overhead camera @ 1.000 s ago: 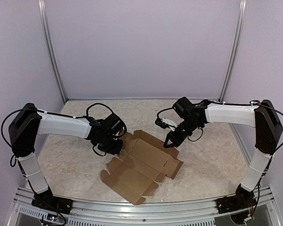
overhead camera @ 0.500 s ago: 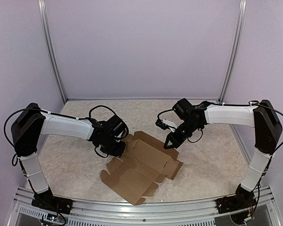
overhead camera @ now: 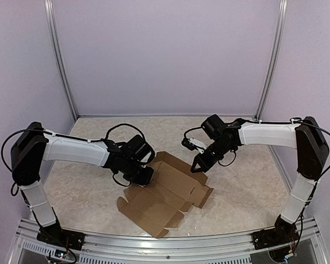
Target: Fold the paper box
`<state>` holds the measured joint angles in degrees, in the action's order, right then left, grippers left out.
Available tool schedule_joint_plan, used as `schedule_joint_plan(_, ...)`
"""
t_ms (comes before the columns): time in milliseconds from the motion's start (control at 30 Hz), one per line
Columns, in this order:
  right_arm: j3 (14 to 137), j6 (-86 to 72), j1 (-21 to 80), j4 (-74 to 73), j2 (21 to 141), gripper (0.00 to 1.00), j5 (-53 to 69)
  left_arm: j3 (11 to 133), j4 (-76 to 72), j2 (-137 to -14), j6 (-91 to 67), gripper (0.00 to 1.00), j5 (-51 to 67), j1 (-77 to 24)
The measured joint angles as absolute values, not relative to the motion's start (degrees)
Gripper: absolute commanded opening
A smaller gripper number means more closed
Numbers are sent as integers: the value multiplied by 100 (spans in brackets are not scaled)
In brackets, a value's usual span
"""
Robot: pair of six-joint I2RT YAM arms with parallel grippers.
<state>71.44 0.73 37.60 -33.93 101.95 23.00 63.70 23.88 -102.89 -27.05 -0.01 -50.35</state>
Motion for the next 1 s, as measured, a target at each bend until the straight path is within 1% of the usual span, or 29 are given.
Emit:
schedule_joint_plan(467,7039,-73,3760,-3280,10195,0,2268,6375,2228,-10438,-2786,0,102,-5190)
schedule_joint_plan(700,6934,-78,3760,-3186,10195,0,2265,6477,2222,-10770,-2891,0,-49,-5214)
schedule_joint_plan(1000,6744,32,3758,-3089,10029,0,2220,6600,2189,-10860,-2928,0,-150,-5216)
